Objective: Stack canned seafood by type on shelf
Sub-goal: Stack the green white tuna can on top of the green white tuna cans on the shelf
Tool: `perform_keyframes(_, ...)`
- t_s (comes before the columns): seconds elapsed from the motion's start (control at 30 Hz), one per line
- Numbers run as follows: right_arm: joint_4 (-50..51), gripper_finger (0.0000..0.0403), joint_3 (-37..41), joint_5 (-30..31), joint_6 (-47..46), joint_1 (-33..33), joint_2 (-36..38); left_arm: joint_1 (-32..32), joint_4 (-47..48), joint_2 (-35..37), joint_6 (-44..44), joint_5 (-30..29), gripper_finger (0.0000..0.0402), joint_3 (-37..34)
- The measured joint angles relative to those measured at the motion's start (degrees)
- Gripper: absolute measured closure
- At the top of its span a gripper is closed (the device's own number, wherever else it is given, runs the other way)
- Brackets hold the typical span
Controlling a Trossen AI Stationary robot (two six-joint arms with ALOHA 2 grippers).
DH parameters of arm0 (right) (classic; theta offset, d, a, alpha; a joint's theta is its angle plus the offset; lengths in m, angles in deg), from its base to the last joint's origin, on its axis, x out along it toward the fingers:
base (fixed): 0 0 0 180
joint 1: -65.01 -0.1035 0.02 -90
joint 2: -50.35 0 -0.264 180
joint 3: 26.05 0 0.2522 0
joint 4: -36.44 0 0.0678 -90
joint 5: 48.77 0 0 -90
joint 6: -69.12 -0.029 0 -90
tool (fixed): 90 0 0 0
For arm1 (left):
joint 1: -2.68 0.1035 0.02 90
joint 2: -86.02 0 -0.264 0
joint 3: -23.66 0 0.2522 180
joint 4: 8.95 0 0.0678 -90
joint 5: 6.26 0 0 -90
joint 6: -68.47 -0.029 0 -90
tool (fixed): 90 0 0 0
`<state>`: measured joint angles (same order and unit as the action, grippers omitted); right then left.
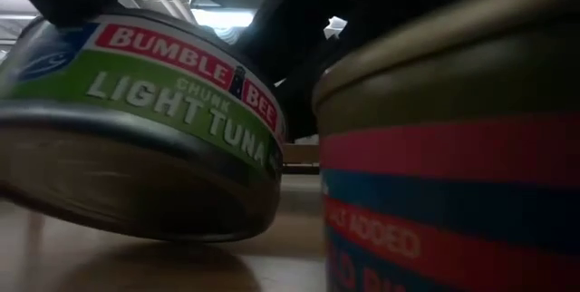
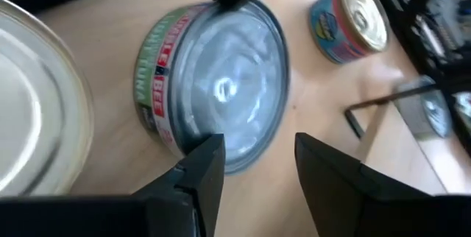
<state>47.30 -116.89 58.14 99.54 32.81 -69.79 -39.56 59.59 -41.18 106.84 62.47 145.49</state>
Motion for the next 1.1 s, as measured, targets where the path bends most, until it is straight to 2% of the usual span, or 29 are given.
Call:
perform_keyframes(0.3,-0.2,0.0235,0.0,0.6,-0.5,0.7,-0.1,0.0,0.1,0.1,-1.1,-0.2,0.0401,0.0)
perform_keyframes(0.47,-0.3,0.0235,0.0,1.9,-4.2,2.1,-0.1,0.0,0.1,0.1,-1.3,-0.2,0.0401,0.0)
perform_keyframes(0.77,-1.0,0.0235,0.0,-4.2,-4.9,3.4,-1.4,0.0,-0.1,0.1,-1.3,-0.2,0.0401,0.1)
perform_keyframes(1.1,-0.7,0.0235,0.0,-5.0,-4.7,2.9,-1.8,0.7,0.9,2.6,-1.4,-3.9,0.0401,0.1)
